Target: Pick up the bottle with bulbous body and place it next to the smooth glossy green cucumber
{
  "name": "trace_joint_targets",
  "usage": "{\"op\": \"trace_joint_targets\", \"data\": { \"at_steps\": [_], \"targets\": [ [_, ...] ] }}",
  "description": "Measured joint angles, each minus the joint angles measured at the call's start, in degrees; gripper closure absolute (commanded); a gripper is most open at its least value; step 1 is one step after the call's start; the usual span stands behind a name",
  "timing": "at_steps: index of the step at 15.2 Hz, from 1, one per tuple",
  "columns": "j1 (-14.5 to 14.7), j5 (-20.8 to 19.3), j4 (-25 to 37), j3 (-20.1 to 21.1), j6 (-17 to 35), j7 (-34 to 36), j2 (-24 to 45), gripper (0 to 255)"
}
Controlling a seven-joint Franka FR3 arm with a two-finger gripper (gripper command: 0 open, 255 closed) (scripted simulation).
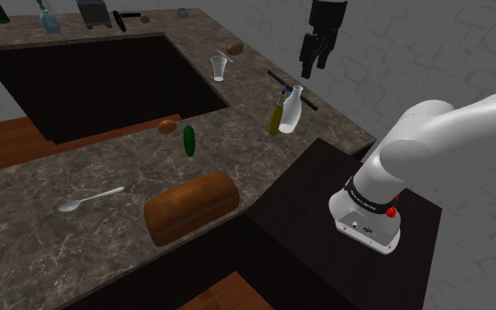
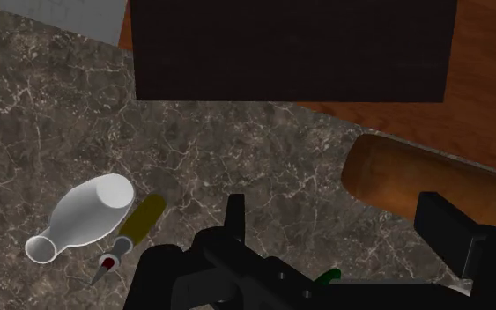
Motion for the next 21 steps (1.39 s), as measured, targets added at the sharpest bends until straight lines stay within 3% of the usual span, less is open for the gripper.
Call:
{"op": "trace_joint_targets", "data": {
  "at_steps": [11, 16, 21],
  "targets": [
    [-4.29, -7.31, -0.32, -9.98, 16.83, -12.15, 15.26, 0],
    [-5.39, -8.25, 2.35, -14.14, 24.46, -17.62, 24.79, 0],
    [-6.15, -6.71, 7.49, -17.61, 30.91, -23.7, 35.75, 0]
  ]
}}
